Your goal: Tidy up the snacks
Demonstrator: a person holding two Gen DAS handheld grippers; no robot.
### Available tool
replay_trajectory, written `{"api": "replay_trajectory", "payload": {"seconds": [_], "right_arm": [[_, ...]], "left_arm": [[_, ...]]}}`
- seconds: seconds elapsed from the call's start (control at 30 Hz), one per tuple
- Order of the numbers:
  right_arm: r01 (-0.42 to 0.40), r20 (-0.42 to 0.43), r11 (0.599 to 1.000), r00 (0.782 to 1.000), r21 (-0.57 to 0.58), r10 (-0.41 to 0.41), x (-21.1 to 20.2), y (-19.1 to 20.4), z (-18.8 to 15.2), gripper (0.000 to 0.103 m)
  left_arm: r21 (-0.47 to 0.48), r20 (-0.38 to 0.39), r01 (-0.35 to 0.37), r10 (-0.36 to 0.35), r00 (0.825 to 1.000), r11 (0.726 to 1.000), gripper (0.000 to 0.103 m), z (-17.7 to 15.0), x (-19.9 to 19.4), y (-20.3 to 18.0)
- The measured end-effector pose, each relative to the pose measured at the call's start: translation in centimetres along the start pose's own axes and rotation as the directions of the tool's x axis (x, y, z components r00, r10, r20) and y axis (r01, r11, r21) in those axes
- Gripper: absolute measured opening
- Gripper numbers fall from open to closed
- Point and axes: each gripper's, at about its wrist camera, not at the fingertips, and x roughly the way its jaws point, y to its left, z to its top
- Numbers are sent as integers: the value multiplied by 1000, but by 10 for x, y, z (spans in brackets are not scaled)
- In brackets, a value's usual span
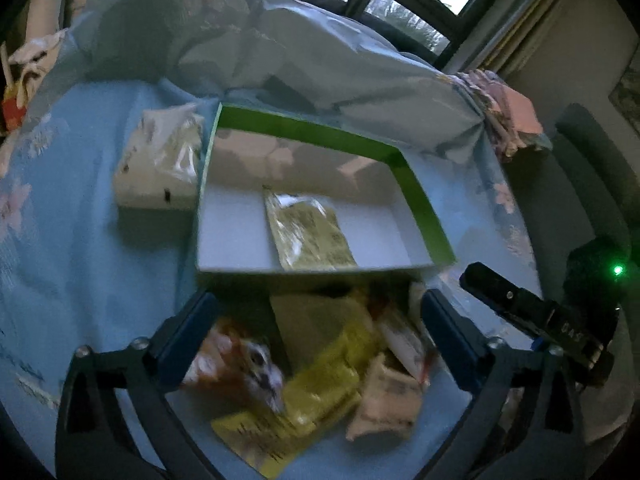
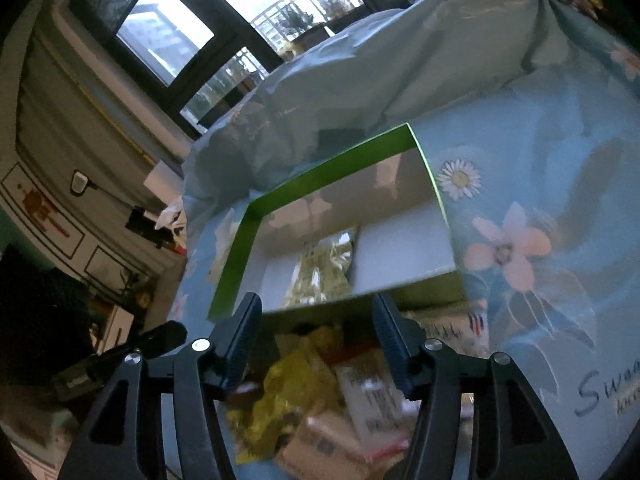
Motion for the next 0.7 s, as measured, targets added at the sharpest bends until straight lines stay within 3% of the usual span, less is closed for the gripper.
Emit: {"api": "replay_trajectory", "payload": {"seconds": [0.27, 0.4, 0.5, 0.7], "right_arm": [[-5, -49, 999, 999, -48, 2, -23, -6, -44, 59], [-12, -76, 996, 997, -90, 5, -32, -6, -69, 59], [-19, -112, 991, 994, -132, 4, -33, -4, -87, 60], [-15, -148, 962, 989, -271, -26, -32, 7, -113, 60]], "left_arm": [[5, -65, 38, -38, 997, 999, 103, -39, -3, -3], [-7, -106, 142, -142, 984, 990, 103, -63, -4, 1], [-20, -137, 229, -230, 964, 973, 103, -78, 0, 1], [92, -141, 242, -228, 963, 966, 102, -95, -1, -20]]}}
